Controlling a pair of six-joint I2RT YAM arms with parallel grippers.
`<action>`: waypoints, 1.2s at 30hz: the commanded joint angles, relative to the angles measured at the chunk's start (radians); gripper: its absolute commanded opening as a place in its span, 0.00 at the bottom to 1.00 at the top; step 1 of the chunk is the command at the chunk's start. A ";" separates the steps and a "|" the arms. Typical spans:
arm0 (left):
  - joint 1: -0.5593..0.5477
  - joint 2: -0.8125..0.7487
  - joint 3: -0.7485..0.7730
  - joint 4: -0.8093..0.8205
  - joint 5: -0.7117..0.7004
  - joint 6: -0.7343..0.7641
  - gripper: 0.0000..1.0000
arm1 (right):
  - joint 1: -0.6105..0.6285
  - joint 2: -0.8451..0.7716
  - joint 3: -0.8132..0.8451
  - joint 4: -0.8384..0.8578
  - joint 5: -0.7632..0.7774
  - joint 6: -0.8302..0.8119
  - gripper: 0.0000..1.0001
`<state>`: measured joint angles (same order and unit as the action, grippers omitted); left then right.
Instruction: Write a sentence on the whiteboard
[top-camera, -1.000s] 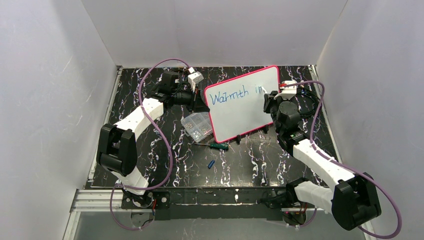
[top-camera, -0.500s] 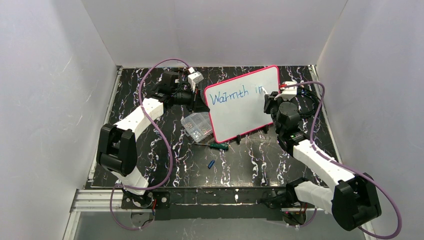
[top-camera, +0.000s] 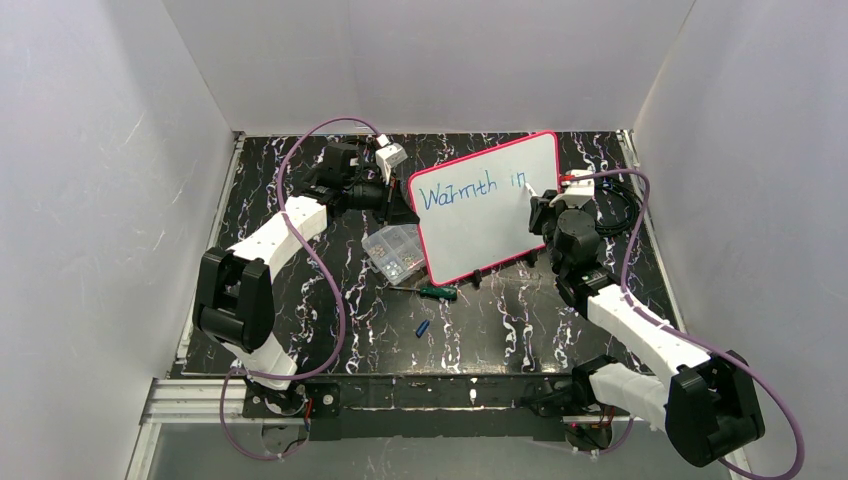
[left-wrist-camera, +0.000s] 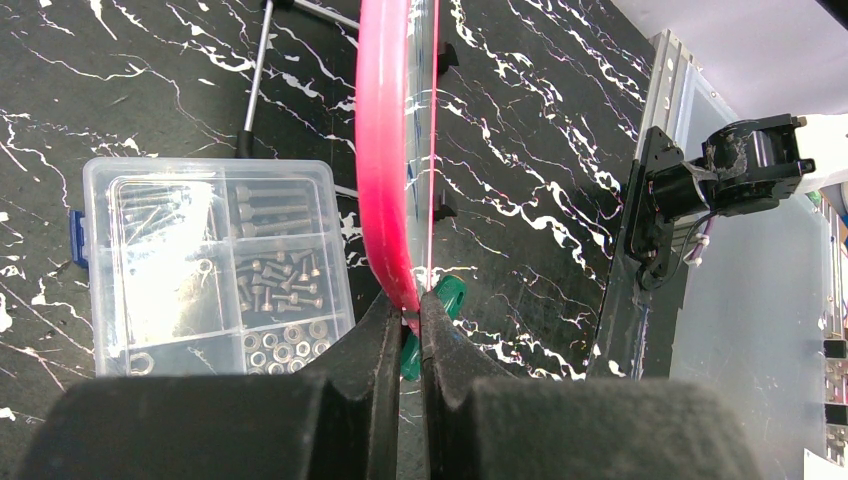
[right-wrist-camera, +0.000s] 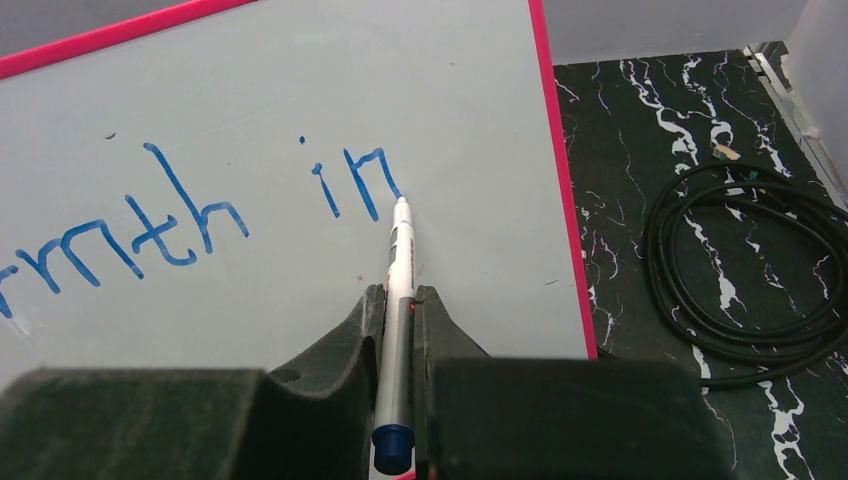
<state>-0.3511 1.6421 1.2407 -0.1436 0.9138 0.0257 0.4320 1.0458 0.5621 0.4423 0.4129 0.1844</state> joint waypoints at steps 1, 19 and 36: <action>-0.008 -0.071 0.031 -0.017 0.048 0.027 0.00 | -0.003 -0.012 0.011 0.004 0.009 0.002 0.01; -0.008 -0.075 0.039 -0.053 0.049 0.038 0.00 | -0.003 -0.191 0.094 -0.257 -0.228 -0.005 0.01; -0.009 -0.066 0.041 -0.054 0.057 0.038 0.00 | 0.076 -0.139 -0.005 -0.095 -0.548 0.139 0.01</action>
<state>-0.3511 1.6379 1.2465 -0.1730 0.9169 0.0418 0.4633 0.8810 0.5583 0.2405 -0.1070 0.3019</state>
